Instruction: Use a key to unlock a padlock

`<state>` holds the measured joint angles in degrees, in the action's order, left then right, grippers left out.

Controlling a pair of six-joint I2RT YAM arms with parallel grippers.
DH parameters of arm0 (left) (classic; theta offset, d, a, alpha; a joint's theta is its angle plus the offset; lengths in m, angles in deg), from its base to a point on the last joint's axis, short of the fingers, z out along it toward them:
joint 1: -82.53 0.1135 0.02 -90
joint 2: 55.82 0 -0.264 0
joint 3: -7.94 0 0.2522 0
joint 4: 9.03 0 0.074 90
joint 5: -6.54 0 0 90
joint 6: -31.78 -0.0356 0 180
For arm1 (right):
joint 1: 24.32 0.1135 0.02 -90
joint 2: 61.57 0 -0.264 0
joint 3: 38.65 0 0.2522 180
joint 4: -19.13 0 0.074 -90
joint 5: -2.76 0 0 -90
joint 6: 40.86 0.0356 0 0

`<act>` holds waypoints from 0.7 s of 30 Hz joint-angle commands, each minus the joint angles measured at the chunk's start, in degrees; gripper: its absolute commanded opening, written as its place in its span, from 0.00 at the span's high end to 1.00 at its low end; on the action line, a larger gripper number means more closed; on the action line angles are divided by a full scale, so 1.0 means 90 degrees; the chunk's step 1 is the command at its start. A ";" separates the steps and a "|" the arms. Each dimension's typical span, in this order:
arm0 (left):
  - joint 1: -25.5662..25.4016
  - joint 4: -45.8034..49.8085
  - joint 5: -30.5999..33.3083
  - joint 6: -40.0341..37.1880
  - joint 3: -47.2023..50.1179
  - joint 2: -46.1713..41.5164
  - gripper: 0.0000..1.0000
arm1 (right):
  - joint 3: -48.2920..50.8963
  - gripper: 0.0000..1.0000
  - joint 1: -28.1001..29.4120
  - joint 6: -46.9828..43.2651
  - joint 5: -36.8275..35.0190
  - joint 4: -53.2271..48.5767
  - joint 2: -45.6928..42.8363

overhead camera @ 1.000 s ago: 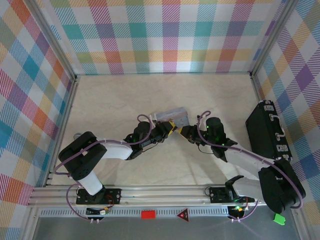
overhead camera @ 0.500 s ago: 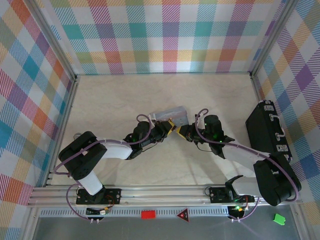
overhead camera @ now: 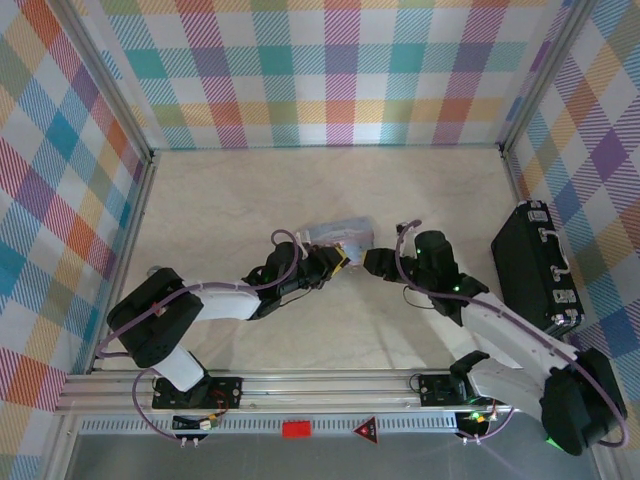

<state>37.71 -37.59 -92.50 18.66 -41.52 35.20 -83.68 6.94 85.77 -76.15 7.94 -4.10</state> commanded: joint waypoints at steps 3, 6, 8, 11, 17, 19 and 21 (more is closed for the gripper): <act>0.0163 0.0434 -0.0052 -0.0018 0.0034 -0.0251 1.00 | 0.0252 0.56 0.0857 -0.2125 -0.1410 -0.0016 -0.0584; 0.0181 0.0383 -0.0172 -0.0058 -0.0033 -0.0260 1.00 | 0.0787 0.57 0.1198 -0.2648 -0.1432 0.0912 -0.0759; 0.0186 0.0407 -0.0259 -0.0084 -0.0102 -0.0275 1.00 | 0.1059 0.58 0.1398 -0.2950 -0.1452 0.1399 -0.0748; 0.0190 0.0598 -0.0275 -0.0159 -0.0144 -0.0371 1.00 | 0.1163 0.59 0.1672 -0.3349 -0.1730 0.1560 -0.0629; 0.0190 0.0795 -0.0422 -0.0268 -0.0256 -0.0453 1.00 | 0.1580 0.60 0.1770 -0.3731 -0.1758 0.2429 -0.0422; 0.0185 0.0814 -0.0465 -0.0298 -0.0283 -0.0465 1.00 | 0.1599 0.60 0.1807 -0.3889 -0.1765 0.2520 -0.0290; 0.0186 0.0816 -0.0480 -0.0300 -0.0291 -0.0475 1.00 | 0.1577 0.61 0.1895 -0.4060 -0.1866 0.2595 -0.0109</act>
<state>38.87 -29.66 -94.91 15.82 -42.25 32.93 -69.69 23.10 53.44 -91.47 26.02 -6.35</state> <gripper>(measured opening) 0.142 0.395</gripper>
